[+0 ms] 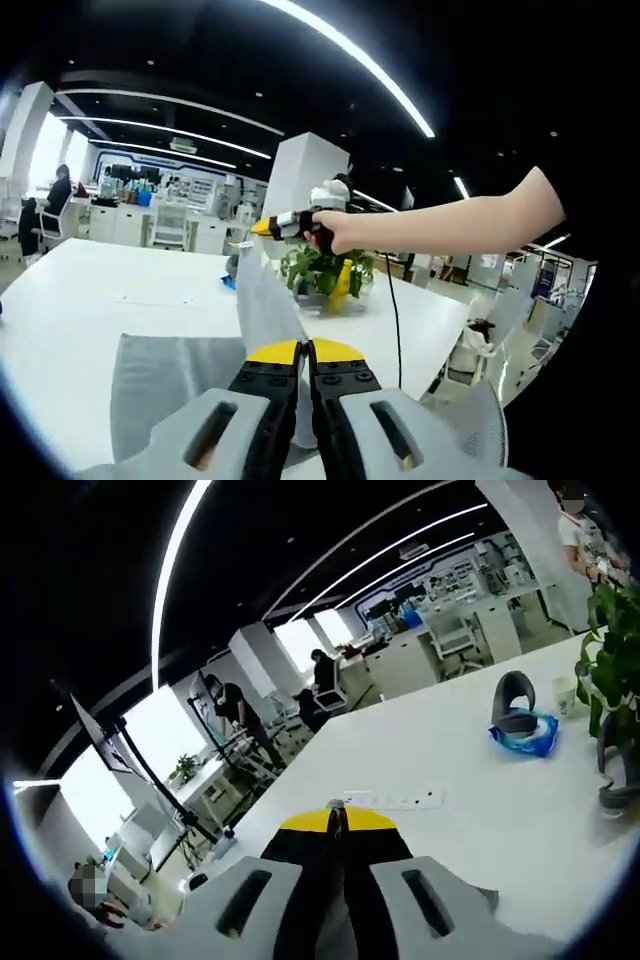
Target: Fold the towel on the table until its edges align and the towel forms a compact rectangular stack.
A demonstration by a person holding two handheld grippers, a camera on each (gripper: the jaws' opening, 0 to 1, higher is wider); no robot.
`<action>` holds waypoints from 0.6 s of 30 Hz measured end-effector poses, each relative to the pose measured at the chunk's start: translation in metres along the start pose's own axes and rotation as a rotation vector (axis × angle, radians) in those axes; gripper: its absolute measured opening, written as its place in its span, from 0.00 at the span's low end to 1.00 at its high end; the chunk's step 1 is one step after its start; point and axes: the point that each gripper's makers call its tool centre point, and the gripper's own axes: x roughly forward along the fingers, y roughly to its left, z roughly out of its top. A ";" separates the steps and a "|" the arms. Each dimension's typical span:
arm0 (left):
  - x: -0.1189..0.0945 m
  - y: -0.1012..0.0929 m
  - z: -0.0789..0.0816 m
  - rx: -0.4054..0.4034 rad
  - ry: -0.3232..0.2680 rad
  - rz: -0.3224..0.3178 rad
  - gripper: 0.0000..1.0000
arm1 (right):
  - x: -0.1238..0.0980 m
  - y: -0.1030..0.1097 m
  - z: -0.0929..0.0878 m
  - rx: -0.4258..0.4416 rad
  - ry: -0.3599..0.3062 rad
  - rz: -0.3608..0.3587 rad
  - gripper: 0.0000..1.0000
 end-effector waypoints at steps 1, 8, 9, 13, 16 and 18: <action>0.000 0.000 0.000 0.002 0.000 0.000 0.03 | 0.003 0.004 -0.002 -0.002 0.002 0.002 0.00; -0.006 0.009 -0.002 0.015 0.015 0.001 0.03 | 0.022 0.017 -0.006 0.024 0.014 0.029 0.00; -0.007 0.009 -0.002 0.015 0.016 0.000 0.03 | 0.024 0.020 -0.006 0.031 0.015 0.033 0.00; -0.010 0.015 0.003 0.016 0.011 -0.007 0.03 | 0.037 0.031 -0.008 0.031 0.028 0.049 0.00; -0.013 0.022 0.000 0.012 0.019 -0.002 0.03 | 0.046 0.036 -0.013 0.038 0.048 0.053 0.00; -0.016 0.026 -0.005 0.014 0.039 0.007 0.03 | 0.051 0.039 -0.018 0.039 0.070 0.065 0.00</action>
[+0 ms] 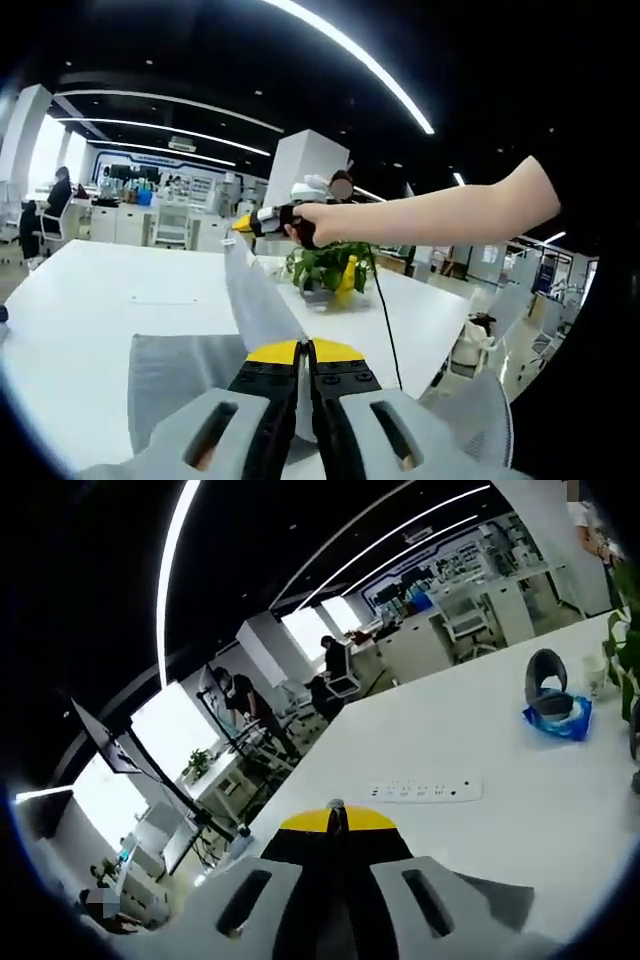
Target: Fold the towel on the table until its edges align and the towel forms a compact rectangular stack.
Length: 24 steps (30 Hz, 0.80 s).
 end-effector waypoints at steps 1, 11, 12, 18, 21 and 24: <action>-0.001 0.002 -0.003 0.012 0.013 0.005 0.03 | 0.004 0.001 -0.004 0.008 0.013 0.005 0.00; -0.018 0.033 -0.017 0.028 0.062 0.055 0.03 | 0.034 0.011 -0.029 0.055 0.065 0.017 0.00; -0.020 0.036 -0.018 0.018 0.061 0.062 0.03 | 0.037 0.012 -0.032 0.056 0.071 0.017 0.00; -0.033 0.055 -0.027 -0.036 0.062 0.092 0.02 | 0.056 0.019 -0.043 0.060 0.102 0.035 0.00; -0.037 0.061 -0.030 -0.051 0.069 0.104 0.02 | 0.069 0.023 -0.052 0.058 0.125 0.044 0.00; -0.042 0.065 -0.034 -0.052 0.074 0.110 0.02 | 0.077 0.028 -0.059 0.067 0.138 0.058 0.00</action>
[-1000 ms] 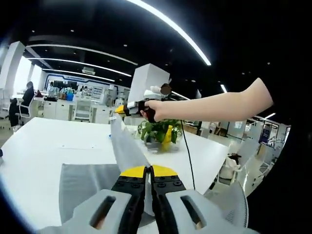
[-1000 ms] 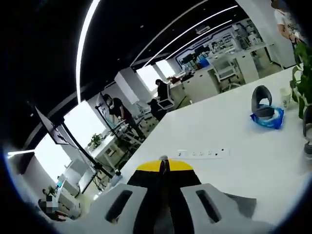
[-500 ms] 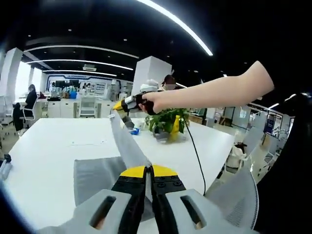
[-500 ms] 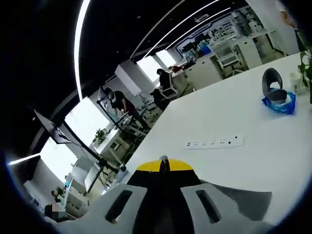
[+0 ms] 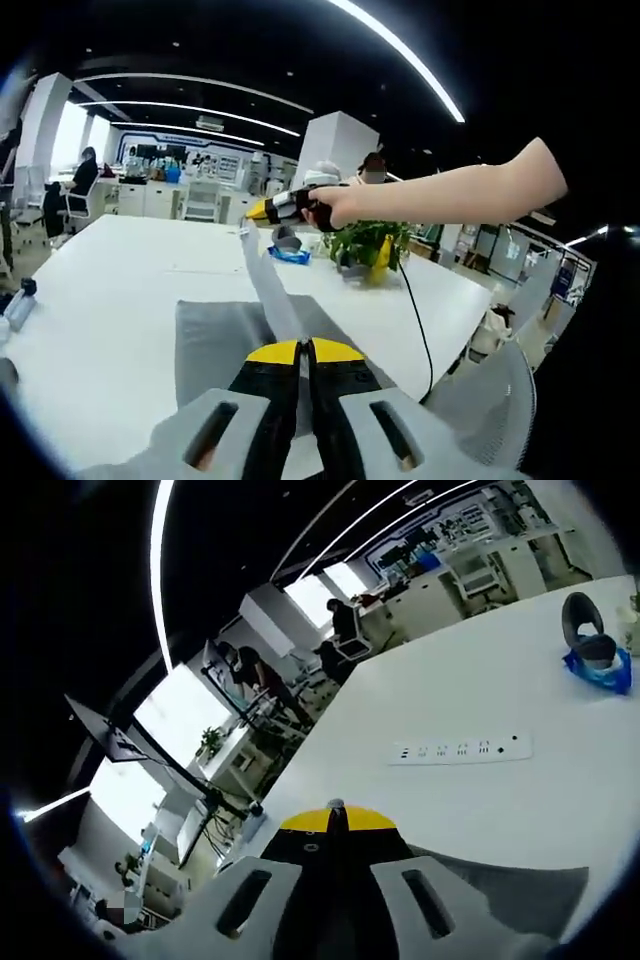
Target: Fold the towel on the table until its edges align and the towel forms a compact rectangular stack.
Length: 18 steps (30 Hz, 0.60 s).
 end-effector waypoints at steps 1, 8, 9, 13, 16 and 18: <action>-0.002 0.003 -0.002 -0.012 0.000 0.003 0.02 | 0.002 0.000 -0.001 -0.001 0.005 0.002 0.00; -0.008 0.030 -0.025 -0.079 0.034 0.056 0.02 | 0.016 -0.003 -0.016 -0.021 0.042 -0.006 0.00; -0.009 0.034 -0.027 -0.082 0.036 0.058 0.02 | 0.018 -0.006 -0.019 -0.014 0.046 -0.008 0.00; -0.010 0.046 -0.040 -0.108 0.066 0.075 0.02 | 0.024 -0.009 -0.033 -0.007 0.063 -0.020 0.00; -0.009 0.054 -0.055 -0.109 0.109 0.082 0.02 | 0.032 -0.015 -0.039 -0.003 0.077 -0.030 0.00; -0.007 0.060 -0.065 -0.106 0.133 0.088 0.03 | 0.039 -0.018 -0.043 0.009 0.080 -0.034 0.00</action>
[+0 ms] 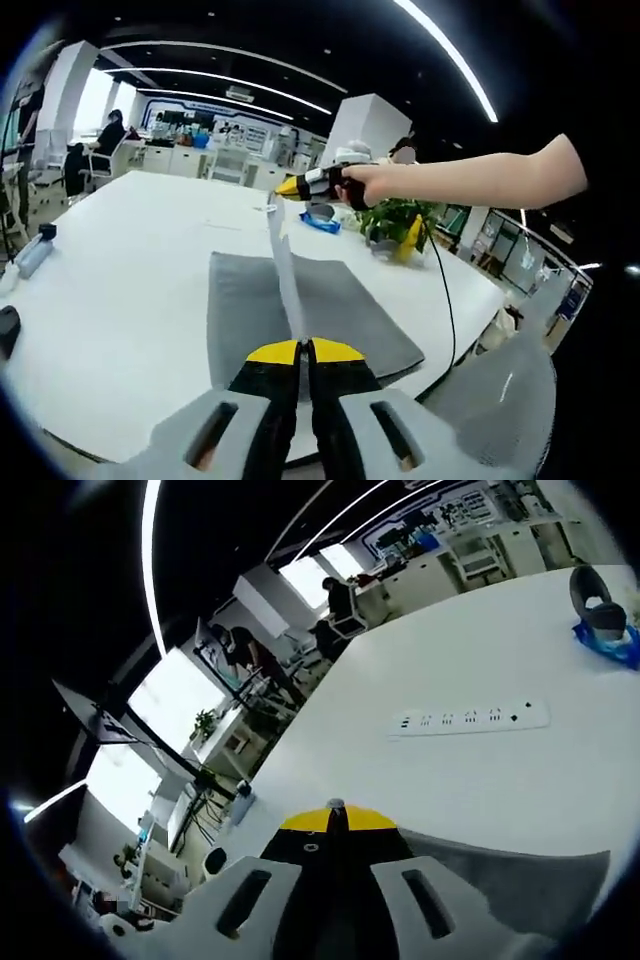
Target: Fold the towel on the table until its edges align and the towel forms a compact rectangular stack.
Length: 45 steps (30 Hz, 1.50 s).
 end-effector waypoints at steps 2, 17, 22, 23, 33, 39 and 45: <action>0.004 0.007 -0.010 -0.047 0.021 -0.001 0.03 | 0.006 -0.002 -0.003 0.005 0.003 -0.005 0.00; 0.015 0.048 -0.046 -0.117 0.100 0.036 0.03 | 0.047 -0.015 -0.024 0.014 0.050 -0.039 0.00; 0.015 0.050 -0.051 -0.124 0.106 0.043 0.03 | 0.060 -0.021 -0.033 0.023 0.069 -0.045 0.00; 0.015 0.050 -0.052 -0.125 0.107 0.044 0.03 | 0.062 -0.021 -0.035 0.027 0.071 -0.044 0.00; 0.012 0.061 -0.070 -0.144 0.132 0.086 0.03 | 0.081 -0.019 -0.058 0.078 0.108 -0.016 0.00; 0.013 0.064 -0.067 -0.130 0.099 0.105 0.06 | 0.086 -0.019 -0.057 0.155 0.092 -0.012 0.00; 0.006 0.073 -0.053 -0.028 0.031 0.141 0.15 | 0.076 -0.016 -0.060 0.105 0.109 -0.012 0.04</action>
